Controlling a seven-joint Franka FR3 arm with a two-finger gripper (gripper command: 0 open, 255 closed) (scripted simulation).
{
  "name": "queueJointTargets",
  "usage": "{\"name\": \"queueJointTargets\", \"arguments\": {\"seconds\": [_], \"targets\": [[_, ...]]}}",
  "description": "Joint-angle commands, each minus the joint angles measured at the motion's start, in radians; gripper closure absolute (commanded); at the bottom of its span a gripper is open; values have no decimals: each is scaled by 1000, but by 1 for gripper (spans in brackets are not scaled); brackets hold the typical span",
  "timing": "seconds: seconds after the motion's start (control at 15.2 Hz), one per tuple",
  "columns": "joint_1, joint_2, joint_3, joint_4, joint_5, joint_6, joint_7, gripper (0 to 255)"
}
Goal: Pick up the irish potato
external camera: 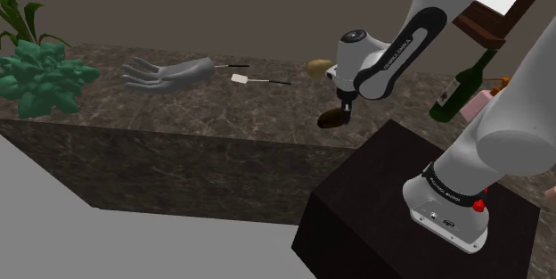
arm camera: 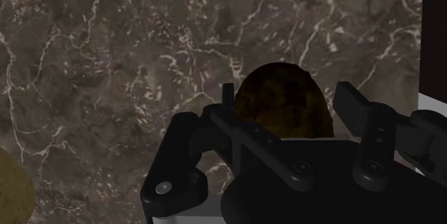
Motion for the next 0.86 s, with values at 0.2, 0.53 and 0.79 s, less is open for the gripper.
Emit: {"name": "queueJointTargets", "arguments": {"seconds": [0.2, 0.53, 0.79], "targets": [[-1, -88, 9, -12, 37, -76, -43, 255], [4, -174, 13, -16, 70, -156, -80, 255], [6, -209, 15, -15, 82, -191, -94, 255]]}}
